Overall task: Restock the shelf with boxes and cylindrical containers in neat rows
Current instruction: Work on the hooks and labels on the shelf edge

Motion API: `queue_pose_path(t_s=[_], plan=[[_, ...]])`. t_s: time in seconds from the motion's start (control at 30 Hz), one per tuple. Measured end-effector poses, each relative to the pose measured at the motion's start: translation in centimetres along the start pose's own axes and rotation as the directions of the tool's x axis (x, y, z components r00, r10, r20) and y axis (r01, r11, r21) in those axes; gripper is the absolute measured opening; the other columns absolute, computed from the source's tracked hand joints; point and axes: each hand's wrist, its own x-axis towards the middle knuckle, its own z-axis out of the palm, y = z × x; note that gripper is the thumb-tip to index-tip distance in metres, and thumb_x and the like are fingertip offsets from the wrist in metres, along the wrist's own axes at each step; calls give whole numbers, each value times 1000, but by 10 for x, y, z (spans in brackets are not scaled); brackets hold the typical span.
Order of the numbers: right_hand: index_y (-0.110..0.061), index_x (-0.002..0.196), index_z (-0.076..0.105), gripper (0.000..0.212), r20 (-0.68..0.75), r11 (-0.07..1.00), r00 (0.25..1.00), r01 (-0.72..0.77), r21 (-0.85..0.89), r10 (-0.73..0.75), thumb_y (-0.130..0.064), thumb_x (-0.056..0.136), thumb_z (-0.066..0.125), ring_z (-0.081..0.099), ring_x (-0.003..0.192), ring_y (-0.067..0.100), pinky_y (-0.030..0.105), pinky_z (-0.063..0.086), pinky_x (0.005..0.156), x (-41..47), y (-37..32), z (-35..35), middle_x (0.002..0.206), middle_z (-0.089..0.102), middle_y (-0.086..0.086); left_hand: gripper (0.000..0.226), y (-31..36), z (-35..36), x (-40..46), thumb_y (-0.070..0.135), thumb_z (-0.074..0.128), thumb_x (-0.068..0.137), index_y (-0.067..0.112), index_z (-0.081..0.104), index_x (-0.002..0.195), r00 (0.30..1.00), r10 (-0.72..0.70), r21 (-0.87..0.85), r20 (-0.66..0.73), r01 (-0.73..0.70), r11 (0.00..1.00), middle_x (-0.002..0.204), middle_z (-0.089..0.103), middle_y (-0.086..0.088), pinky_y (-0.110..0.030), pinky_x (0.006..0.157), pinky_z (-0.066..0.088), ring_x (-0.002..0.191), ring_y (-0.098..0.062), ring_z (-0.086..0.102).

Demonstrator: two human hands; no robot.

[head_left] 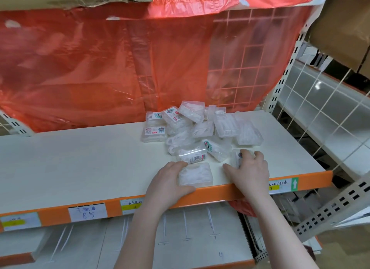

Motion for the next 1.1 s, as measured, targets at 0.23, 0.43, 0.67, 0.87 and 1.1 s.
queue_pose_path(t_s=[0.23,0.43,0.67,0.87,1.1], plan=[[-6,129,38,59,-11,995,1000,-13,-95,12,-25,78,60,45,104,35,38,35,85,0,2,-4,113,51,17,73,-1,3,2,44,75,71,33,42,135,1000,10,24,-16,-10,1000,129,45,6,-22,95,31,121,-14,38],[-7,134,39,66,-34,994,993,108,-19,-109,-17,72,62,43,105,33,37,33,88,-2,9,-13,114,51,14,75,0,4,6,45,78,66,32,45,131,999,11,32,-47,-10,999,126,44,8,-20,92,32,118,-12,38],[-9,139,35,75,-22,975,976,216,59,-215,-13,70,64,42,107,28,30,31,87,-6,21,-17,114,51,9,68,2,-1,4,46,77,65,27,50,124,992,20,88,-121,-9,996,123,47,10,-23,94,35,114,-12,41],[-9,129,45,65,1,957,960,280,72,-281,-13,67,64,43,100,28,32,33,83,-4,28,-16,107,52,8,67,1,-4,0,51,70,67,25,51,126,996,-26,117,-82,36,992,120,50,9,-21,94,34,115,-12,42],[-7,134,42,68,42,936,937,342,88,-347,-13,70,62,43,106,28,32,34,86,-2,34,-19,114,53,9,75,7,-4,-2,63,68,65,27,50,128,994,-107,100,21,105,989,119,51,7,-25,98,35,117,-13,43]])
